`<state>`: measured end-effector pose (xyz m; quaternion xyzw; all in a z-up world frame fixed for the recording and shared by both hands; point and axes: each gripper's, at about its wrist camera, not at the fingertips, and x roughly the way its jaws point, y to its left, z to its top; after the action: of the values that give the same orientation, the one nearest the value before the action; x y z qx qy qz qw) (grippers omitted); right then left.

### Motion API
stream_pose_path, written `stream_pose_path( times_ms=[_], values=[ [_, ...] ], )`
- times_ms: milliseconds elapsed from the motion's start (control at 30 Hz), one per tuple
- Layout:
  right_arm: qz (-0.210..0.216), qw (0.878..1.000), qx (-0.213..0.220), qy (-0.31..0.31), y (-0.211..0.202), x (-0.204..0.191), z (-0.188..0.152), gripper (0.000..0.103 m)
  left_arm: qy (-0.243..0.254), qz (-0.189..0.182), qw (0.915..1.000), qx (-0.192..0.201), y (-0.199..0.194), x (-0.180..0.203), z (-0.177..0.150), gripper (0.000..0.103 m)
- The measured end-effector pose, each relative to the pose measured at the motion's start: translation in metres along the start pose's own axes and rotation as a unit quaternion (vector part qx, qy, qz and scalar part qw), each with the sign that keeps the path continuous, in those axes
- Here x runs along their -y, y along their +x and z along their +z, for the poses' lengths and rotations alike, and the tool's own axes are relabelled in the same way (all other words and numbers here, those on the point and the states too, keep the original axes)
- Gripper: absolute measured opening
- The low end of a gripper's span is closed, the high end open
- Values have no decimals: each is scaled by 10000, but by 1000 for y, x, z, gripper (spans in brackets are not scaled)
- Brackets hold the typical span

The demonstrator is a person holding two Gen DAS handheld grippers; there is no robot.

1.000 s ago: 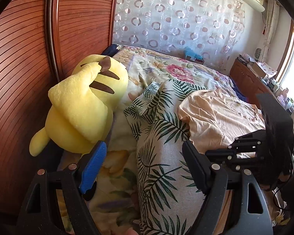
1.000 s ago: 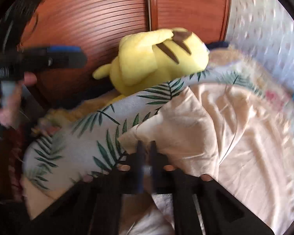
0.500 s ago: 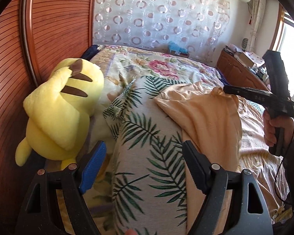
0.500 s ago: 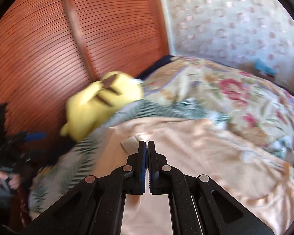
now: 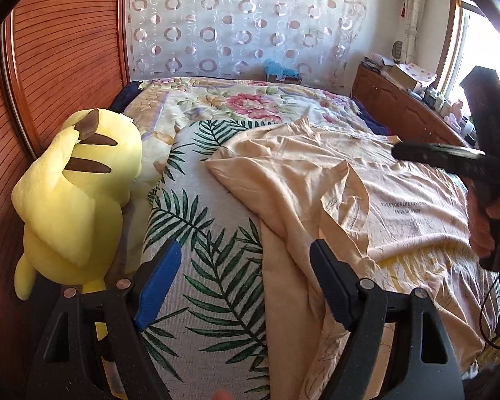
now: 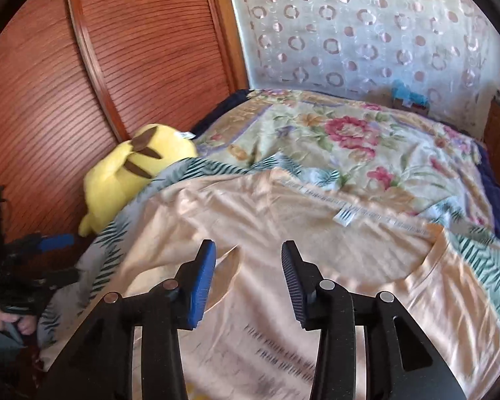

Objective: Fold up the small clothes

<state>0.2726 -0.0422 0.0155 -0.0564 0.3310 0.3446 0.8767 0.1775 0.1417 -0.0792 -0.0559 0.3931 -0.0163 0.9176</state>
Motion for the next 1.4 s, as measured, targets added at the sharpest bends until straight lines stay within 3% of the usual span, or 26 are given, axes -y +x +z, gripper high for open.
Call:
stream_pose_path(
  times_ms=[200, 367, 500, 733, 967, 1267, 1333, 1400],
  values=[
    [874, 9949, -415, -303, 11, -57, -39, 42, -79, 92, 9999, 1, -8, -1, -6, 80],
    [1239, 9885, -693, -524, 30, -86, -57, 36, -149, 178, 9997, 49, -18, -7, -12, 80],
    [1317, 9847, -986, -581, 45, -88, -64, 4, -197, 202, 9996, 93, -24, -10, -16, 80],
    [1347, 9876, -712, -389, 3, -63, -71, 2, -108, 171, 9997, 138, -25, -4, -17, 80],
    [886, 9942, -585, -169, -36, -49, -88, 3, 145, 164, 9995, 223, -22, 16, -13, 80],
    [122, 9994, -244, 221, -75, -16, -107, 27, 507, -101, 9985, 164, -8, 62, 3, 80],
    [-93, 9993, -173, 306, -87, -2, -113, 41, 628, -188, 9978, 129, -1, 78, 6, 80],
    [-320, 9985, -109, 430, -100, 15, -120, 47, 731, -277, 9969, 83, 7, 93, 8, 80]
  ],
)
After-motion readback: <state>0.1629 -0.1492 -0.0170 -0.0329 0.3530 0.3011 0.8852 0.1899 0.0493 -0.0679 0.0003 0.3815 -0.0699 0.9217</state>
